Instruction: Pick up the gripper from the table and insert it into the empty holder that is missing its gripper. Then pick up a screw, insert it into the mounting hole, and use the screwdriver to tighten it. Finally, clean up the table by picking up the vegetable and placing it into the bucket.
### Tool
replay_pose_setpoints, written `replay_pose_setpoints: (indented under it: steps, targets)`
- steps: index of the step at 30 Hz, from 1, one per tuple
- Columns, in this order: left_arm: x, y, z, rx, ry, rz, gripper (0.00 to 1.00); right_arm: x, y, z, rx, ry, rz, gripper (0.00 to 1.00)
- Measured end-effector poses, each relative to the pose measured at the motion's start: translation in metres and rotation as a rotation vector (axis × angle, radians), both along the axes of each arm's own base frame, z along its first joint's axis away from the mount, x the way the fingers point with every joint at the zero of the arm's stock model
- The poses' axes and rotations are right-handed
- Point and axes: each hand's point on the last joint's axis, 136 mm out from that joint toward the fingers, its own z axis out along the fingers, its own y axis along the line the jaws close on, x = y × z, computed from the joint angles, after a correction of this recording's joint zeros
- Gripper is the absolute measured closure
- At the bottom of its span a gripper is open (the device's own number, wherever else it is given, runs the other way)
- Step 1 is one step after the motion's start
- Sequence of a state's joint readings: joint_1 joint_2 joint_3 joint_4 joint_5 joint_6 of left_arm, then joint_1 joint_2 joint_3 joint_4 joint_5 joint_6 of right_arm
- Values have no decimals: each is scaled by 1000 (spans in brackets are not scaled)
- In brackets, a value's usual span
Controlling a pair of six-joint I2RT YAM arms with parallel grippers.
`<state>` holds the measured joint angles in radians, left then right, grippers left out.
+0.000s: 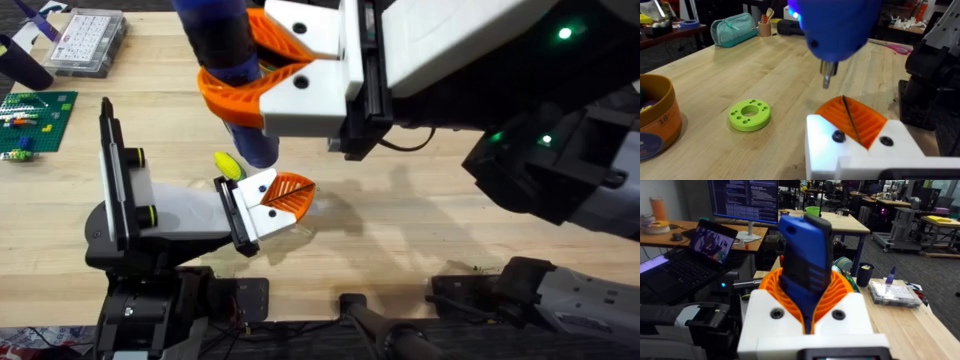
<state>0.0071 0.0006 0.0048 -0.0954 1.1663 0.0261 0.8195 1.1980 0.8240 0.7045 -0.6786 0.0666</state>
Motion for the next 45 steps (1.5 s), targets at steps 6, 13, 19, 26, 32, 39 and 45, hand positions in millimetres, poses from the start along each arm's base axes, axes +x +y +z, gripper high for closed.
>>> replay_pose_setpoints:
  steps: [6, 13, 19, 26, 32, 39, 45]
  targets:
    - [0, 0, -2, 0, 14, 4, 985, 3, 3, -12, -28, 44, 3, 955]
    - [0, 0, -2, 0, 14, 4, 983, -7, 3, -8, -27, 41, 69, 956]
    - [0, 0, -2, 0, 14, 4, 983, -13, -2, 16, -22, 14, 151, 956]
    - [0, 0, -2, 0, 14, 4, 983, -14, 2, 36, -5, -29, 221, 956]
    - [0, 0, -2, 0, 14, 4, 983, -22, 5, 37, 7, -45, 263, 956]
    - [0, 0, -2, 0, 14, 4, 983, -28, 3, 41, 13, -23, 296, 955]
    - [0, 0, -2, 0, 14, 4, 983, -31, 5, 41, 20, -37, 320, 956]
